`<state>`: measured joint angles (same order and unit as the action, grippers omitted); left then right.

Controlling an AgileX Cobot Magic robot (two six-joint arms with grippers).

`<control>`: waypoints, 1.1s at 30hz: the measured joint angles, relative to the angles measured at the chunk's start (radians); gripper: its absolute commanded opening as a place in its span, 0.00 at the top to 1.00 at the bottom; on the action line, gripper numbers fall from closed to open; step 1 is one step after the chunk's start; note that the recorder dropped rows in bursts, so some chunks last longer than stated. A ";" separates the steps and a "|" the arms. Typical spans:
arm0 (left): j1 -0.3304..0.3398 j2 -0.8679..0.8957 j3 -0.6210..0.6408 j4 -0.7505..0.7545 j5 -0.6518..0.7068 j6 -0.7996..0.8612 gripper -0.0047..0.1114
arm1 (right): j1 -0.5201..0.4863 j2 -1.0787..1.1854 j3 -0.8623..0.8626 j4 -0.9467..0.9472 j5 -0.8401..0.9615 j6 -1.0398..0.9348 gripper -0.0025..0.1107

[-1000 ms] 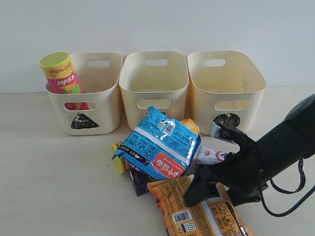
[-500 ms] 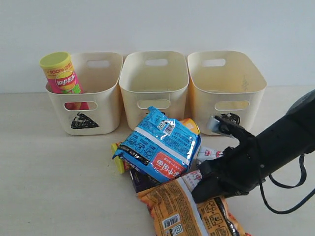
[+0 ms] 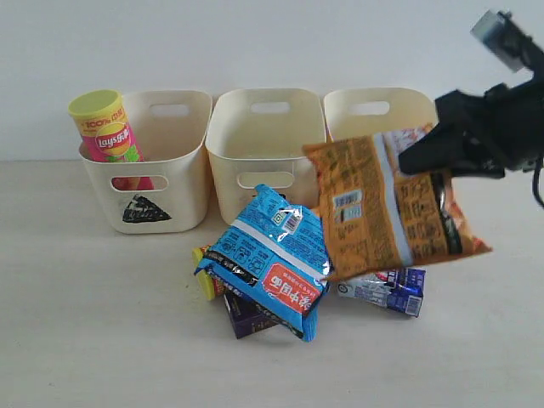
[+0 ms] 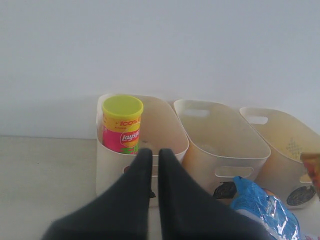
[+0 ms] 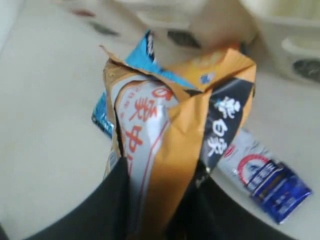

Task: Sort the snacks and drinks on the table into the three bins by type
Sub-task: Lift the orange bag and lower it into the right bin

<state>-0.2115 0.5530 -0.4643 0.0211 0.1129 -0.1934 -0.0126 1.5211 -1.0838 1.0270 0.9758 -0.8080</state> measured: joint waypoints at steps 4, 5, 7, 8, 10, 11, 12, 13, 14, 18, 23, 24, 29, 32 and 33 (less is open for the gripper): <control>0.000 0.000 0.000 0.000 0.000 0.000 0.92 | -0.070 0.000 -0.093 0.008 -0.008 0.047 0.98; 0.000 0.000 0.000 0.000 0.000 0.000 0.92 | -0.080 0.000 -0.112 0.013 -0.011 0.054 0.98; 0.000 0.000 0.000 0.000 0.000 0.000 0.92 | -0.098 0.002 -0.161 0.033 -0.016 0.071 0.98; 0.000 0.000 0.000 0.000 0.000 0.000 0.92 | -0.108 0.010 -0.185 0.045 -0.021 0.080 0.98; 0.000 0.000 0.000 0.000 0.000 0.000 0.92 | -0.117 0.033 -0.233 0.069 -0.033 0.100 0.98; 0.000 0.000 0.000 0.000 0.000 0.002 0.92 | -0.119 0.049 -0.253 0.083 -0.042 0.108 0.98; 0.000 0.000 0.000 0.000 0.000 0.002 0.92 | -0.121 0.069 -0.268 0.100 -0.053 0.113 0.98; 0.000 0.000 0.000 0.000 0.000 0.002 0.92 | -0.121 0.086 -0.282 0.111 -0.063 0.116 0.98; 0.000 0.000 0.000 0.000 0.000 0.002 0.92 | -0.121 0.114 -0.303 0.124 -0.080 0.125 0.98; 0.000 0.000 0.000 0.000 0.000 0.002 0.92 | -0.125 0.196 -0.357 0.155 -0.155 0.163 0.98; 0.000 0.000 0.000 0.000 0.000 0.002 0.92 | -0.125 0.289 -0.392 0.226 -0.273 0.180 0.98; 0.000 0.000 0.000 0.000 0.000 0.002 0.92 | -0.125 0.302 -0.394 0.244 -0.293 0.180 0.98; 0.000 0.000 0.000 0.000 0.000 0.002 0.92 | -0.125 0.367 -0.396 0.289 -0.395 0.182 0.98; 0.000 0.000 0.000 0.000 0.000 0.002 0.92 | -0.125 0.403 -0.397 0.313 -0.416 0.171 0.98; 0.000 0.000 0.000 0.000 0.000 0.002 0.92 | -0.125 0.413 -0.398 0.324 -0.421 0.166 0.98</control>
<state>-0.2115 0.5530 -0.4643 0.0211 0.1129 -0.1917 -0.1374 1.9340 -1.4823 1.3506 0.5552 -0.6425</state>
